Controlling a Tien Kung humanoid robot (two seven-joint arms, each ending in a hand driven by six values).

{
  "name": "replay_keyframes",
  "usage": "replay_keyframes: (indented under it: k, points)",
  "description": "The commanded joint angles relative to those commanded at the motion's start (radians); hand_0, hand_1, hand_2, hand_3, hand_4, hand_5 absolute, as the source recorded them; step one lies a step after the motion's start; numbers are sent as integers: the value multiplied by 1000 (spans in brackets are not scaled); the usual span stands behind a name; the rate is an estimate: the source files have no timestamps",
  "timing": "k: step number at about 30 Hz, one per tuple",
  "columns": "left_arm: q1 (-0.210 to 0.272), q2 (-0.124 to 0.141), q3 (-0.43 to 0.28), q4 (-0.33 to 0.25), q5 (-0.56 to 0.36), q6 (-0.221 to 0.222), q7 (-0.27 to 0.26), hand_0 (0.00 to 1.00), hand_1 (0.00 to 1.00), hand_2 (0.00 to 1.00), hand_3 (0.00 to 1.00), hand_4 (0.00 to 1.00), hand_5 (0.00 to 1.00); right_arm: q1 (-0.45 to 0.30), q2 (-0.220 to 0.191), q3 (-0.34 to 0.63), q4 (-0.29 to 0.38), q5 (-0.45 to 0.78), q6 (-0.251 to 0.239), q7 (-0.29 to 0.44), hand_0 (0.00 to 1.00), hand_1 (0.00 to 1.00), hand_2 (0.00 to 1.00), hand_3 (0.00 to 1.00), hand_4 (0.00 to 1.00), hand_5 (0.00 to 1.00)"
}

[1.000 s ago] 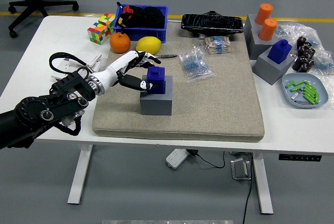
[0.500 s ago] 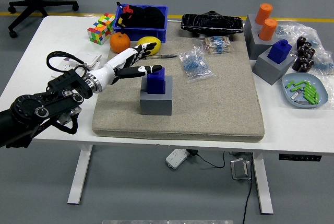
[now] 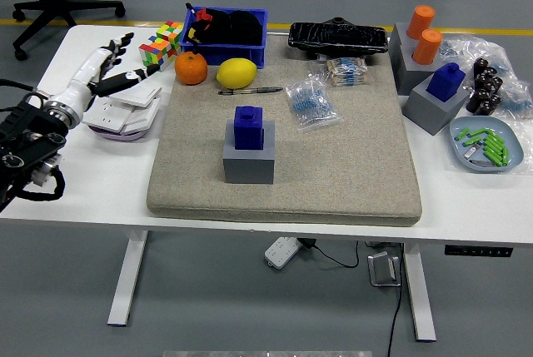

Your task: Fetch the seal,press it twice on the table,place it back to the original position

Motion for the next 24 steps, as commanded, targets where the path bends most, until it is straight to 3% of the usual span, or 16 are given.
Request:
replay_keyframes:
  k: [5, 8, 24]
  points:
    - [0, 15, 56, 94, -70, -11, 24, 908, 929, 923, 905, 916, 484, 0, 2, 6, -1, -2, 0, 0, 732, 682, 652, 617, 719, 508]
    - [6, 20, 38, 123, -48, -20, 53, 904, 921, 912, 901, 904, 480, 0, 4, 9, -1, -3, 0, 0, 732, 682, 652, 617, 719, 510]
    - [22, 23, 60, 89, -46, -20, 43, 901, 914, 905, 894, 896, 487, 6, 1, 1, -2, -1, -1, 0, 732, 682, 652, 617, 718, 510]
